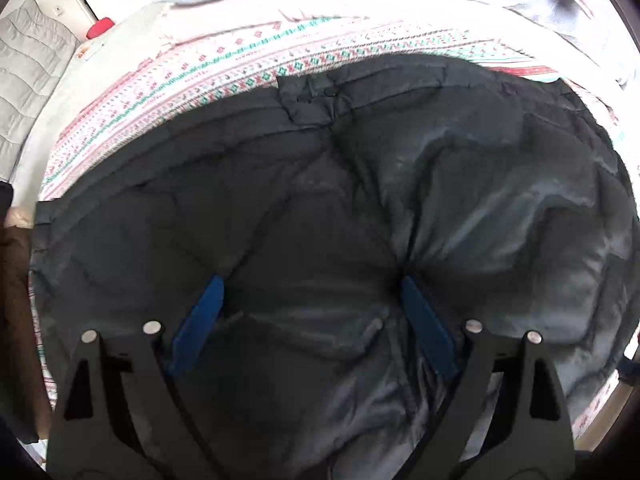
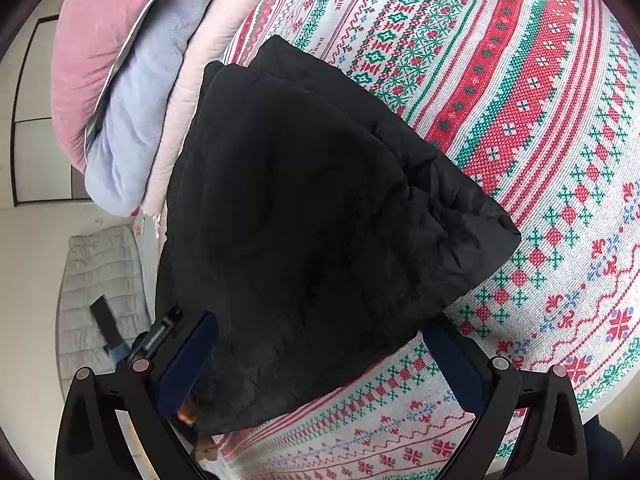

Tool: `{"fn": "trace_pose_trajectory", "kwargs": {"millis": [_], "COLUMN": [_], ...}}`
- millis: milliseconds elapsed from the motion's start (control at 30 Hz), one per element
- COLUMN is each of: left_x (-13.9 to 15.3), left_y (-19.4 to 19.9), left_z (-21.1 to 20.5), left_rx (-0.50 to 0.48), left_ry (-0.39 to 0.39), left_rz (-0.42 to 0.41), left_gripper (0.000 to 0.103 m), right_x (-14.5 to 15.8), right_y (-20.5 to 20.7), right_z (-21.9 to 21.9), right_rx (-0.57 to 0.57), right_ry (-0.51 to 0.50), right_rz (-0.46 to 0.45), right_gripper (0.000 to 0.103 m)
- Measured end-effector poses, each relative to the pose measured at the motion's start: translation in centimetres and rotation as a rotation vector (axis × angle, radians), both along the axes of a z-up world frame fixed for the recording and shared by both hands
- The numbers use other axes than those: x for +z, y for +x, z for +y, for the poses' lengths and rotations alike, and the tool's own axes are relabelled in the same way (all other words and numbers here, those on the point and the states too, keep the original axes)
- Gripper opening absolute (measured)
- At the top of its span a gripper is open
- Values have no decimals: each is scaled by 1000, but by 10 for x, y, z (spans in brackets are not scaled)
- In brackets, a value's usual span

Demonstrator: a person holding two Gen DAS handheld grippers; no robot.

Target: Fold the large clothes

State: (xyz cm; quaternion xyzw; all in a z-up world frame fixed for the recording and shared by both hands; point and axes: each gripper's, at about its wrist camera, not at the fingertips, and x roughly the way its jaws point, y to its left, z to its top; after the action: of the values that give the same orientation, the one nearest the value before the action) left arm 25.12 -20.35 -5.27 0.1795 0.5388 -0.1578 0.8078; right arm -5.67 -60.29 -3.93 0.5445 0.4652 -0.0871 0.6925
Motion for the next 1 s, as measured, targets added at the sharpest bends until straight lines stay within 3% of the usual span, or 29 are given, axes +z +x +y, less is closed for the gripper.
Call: {"fn": "trace_pose_trajectory", "kwargs": {"millis": [133,333,467,567,700,900,1000], "left_x": [24,25,14,-3,-9,18,22], "left_y": [-34,-100,-123,-129,-128,-123,-118], "left_z": [17,45,33,23,19,40,51], "left_rx": [-39,-106,-149,-166,-161,-137,-115], "left_ry": [-54,-148,-87,-1,7,-127,-158], "left_rz": [-42,-5,-49,-76,-74,-49,-54], "left_gripper": [91,91,91,91,91,91,91], "right_x": [1,0,-1,-3,-6,-11,-11], "right_y": [4,0,2,5,7,-5,-6], "right_z": [3,0,5,10,13,1,6], "right_rx": [26,29,45,62,58,-106,-171], "right_ry": [-2,3,-15,-12,-27,51,-15], "right_rz": [-7,-11,-7,-10,-21,-117,-147], "right_gripper": [103,103,103,103,103,103,103]}}
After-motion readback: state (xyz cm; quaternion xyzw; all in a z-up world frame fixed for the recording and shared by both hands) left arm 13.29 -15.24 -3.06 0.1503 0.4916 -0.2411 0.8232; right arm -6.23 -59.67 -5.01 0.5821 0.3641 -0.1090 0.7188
